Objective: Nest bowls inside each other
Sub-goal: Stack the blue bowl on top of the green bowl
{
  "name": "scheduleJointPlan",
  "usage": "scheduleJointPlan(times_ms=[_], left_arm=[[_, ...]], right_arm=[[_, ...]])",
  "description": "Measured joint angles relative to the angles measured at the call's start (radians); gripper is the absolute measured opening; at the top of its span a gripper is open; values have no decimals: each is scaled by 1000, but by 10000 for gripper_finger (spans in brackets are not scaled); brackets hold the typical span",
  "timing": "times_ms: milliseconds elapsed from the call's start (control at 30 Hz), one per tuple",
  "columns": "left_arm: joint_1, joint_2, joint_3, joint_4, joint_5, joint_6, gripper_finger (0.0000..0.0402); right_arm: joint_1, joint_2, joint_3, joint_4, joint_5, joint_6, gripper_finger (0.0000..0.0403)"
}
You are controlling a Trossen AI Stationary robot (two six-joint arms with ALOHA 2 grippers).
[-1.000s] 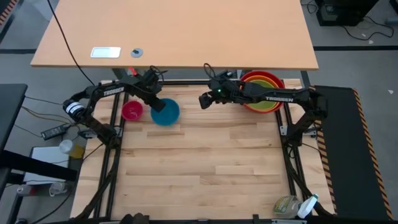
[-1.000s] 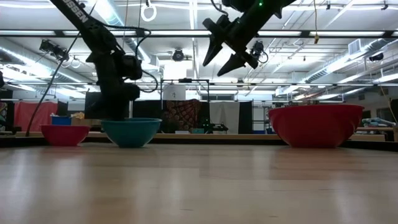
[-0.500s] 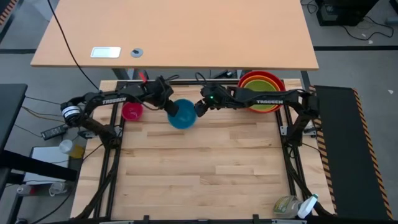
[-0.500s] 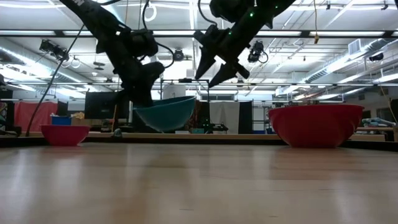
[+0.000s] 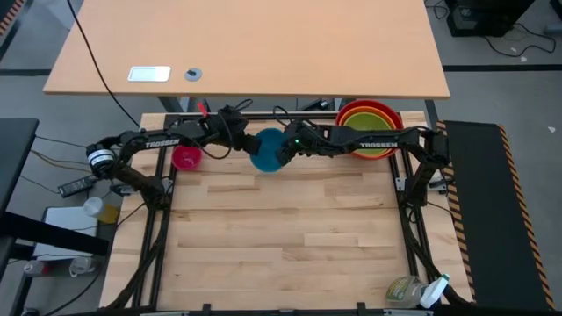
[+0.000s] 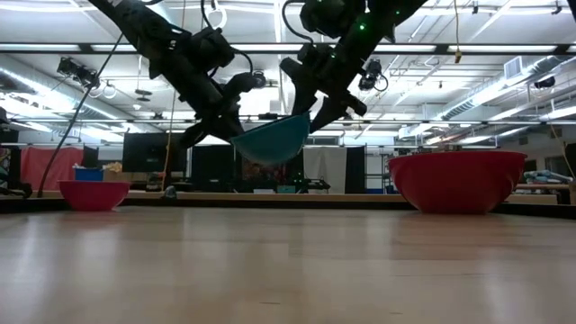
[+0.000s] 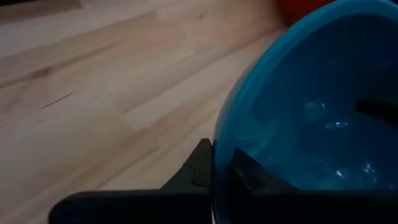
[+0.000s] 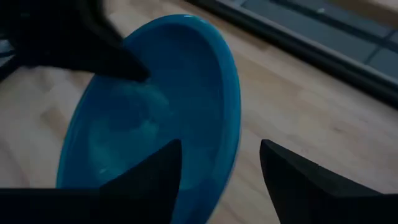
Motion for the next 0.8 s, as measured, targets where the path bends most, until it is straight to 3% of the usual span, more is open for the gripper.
scheduleJointPlan(times_ms=[167, 467, 567, 800], left_arm=[[-29, 1, 0, 65, -37, -52, 19], [-67, 1, -1, 118, -43, -81, 47], [-77, 1, -1, 150, -37, -71, 85], [-83, 1, -1, 210, -22, -74, 240]], right_arm=[[4, -1, 2, -21, 94, 0, 175], [1, -1, 1, -42, 156, 21, 47], [-2, -1, -1, -61, 156, 18, 16], [-7, 0, -1, -100, 121, 64, 28]])
